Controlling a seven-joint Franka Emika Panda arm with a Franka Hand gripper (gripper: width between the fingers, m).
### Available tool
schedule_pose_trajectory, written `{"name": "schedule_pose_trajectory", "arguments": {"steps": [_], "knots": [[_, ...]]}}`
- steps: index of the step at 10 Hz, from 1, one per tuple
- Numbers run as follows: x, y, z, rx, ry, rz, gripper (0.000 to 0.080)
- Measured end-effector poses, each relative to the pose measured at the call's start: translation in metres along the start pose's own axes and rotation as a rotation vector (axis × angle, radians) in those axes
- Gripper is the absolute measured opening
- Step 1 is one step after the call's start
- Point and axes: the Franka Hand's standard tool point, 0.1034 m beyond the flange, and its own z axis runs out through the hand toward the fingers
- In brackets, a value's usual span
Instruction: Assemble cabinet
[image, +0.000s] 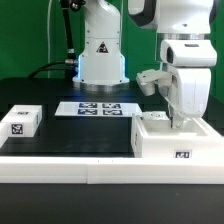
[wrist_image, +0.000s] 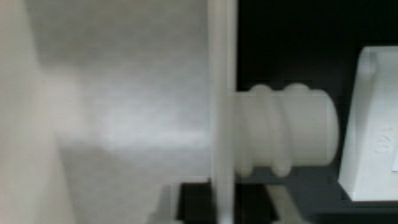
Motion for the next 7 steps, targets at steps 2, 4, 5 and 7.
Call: {"name": "schedule_pose_trajectory", "arguments": {"steps": [2, 4, 5, 7], "knots": [[-0.0006, -0.0001, 0.0003, 0.001, 0.0, 0.001, 0.0197], [-0.001, -0.0001, 0.0004, 0.001, 0.0, 0.002, 0.0543], [-0.0011, -0.0001, 0.0004, 0.001, 0.0, 0.002, 0.0543], [-0.0013, -0.0001, 0.0004, 0.001, 0.0, 0.003, 0.0715]]}}
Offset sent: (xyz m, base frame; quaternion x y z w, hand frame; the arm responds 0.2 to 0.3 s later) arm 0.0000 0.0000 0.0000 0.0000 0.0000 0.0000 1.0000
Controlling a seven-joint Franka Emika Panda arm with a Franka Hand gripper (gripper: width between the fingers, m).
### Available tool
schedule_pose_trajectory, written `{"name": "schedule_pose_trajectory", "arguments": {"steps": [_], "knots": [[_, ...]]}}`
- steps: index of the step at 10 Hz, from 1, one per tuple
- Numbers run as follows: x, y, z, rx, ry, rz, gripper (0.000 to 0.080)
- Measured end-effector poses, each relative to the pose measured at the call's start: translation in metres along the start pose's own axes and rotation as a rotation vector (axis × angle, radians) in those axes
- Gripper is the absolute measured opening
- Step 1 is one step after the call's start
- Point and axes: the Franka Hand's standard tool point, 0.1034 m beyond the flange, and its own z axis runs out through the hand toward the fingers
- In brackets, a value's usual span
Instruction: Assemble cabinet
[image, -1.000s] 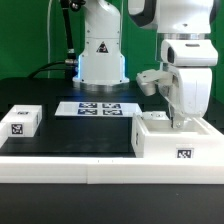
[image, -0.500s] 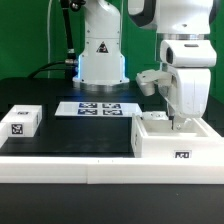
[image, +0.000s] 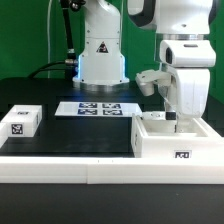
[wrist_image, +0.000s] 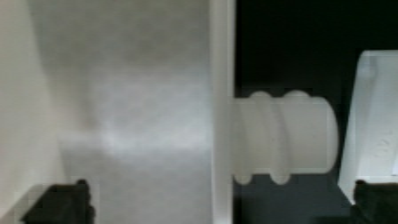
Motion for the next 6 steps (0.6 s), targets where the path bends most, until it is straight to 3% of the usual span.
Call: {"name": "schedule_pose_trajectory", "arguments": {"steps": [1, 3, 6], "knots": [[0.0, 0.0, 0.0, 0.0, 0.0, 0.0, 0.078], [-0.001, -0.002, -0.003, -0.001, -0.001, 0.003, 0.0796], [0.004, -0.03, -0.03, -0.008, -0.007, 0.024, 0.0797]]}}
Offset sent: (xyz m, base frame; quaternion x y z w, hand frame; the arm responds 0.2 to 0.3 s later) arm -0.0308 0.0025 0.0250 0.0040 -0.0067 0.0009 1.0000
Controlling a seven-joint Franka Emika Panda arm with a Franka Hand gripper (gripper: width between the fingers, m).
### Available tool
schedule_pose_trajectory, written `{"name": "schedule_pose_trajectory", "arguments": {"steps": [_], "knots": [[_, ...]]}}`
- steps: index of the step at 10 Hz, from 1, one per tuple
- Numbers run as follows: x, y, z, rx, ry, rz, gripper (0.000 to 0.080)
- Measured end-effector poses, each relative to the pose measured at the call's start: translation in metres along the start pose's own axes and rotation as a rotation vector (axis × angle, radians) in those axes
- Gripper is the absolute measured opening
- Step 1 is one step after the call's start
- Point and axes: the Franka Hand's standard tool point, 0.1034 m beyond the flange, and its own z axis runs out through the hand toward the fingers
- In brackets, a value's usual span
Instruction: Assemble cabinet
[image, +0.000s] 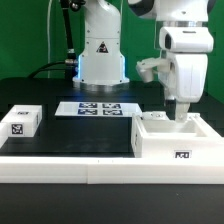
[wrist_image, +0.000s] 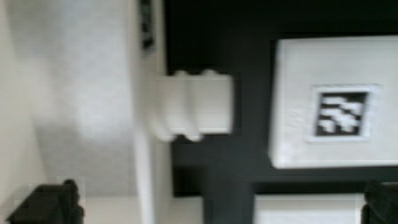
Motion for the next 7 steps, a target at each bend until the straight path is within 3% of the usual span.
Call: {"name": "schedule_pose_trajectory", "arguments": {"steps": [3, 7], "knots": [[0.018, -0.037, -0.008, 0.016, -0.001, 0.073, 0.0797], [0.014, -0.033, -0.005, 0.017, 0.001, 0.08, 0.0797]]}}
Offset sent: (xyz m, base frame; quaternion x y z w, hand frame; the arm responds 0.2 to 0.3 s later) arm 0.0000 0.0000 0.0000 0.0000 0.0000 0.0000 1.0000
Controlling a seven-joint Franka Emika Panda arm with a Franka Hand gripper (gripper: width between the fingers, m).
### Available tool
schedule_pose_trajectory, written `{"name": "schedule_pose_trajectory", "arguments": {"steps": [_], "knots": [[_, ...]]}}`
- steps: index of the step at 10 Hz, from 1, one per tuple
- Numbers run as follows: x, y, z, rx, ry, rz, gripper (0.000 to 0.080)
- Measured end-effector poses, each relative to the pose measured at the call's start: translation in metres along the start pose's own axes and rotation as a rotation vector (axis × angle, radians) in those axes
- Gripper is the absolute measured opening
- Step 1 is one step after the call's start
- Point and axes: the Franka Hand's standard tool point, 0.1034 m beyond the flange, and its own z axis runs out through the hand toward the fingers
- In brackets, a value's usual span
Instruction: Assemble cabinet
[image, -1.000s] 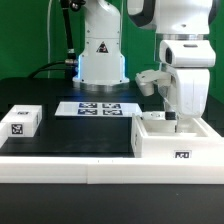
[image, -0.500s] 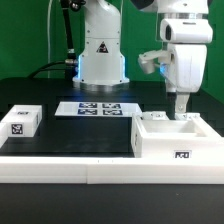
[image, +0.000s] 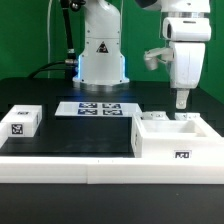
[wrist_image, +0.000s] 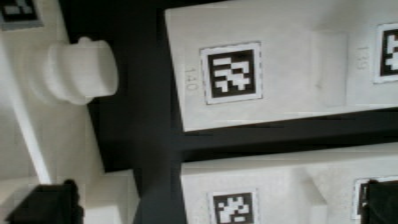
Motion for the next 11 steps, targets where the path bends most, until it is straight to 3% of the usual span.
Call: {"name": "schedule_pose_trajectory", "arguments": {"steps": [2, 5, 9, 10, 11], "knots": [[0.024, -0.022, 0.009, -0.045, 0.054, -0.027, 0.0797], [0.039, -0.042, 0.028, -0.016, 0.061, -0.071, 0.0797], [0.04, -0.047, 0.045, 0.012, 0.062, -0.062, 0.0797], [0.041, -0.046, 0.046, 0.012, 0.063, -0.062, 0.077], [0.042, -0.045, 0.047, 0.012, 0.064, -0.061, 0.0629]]}}
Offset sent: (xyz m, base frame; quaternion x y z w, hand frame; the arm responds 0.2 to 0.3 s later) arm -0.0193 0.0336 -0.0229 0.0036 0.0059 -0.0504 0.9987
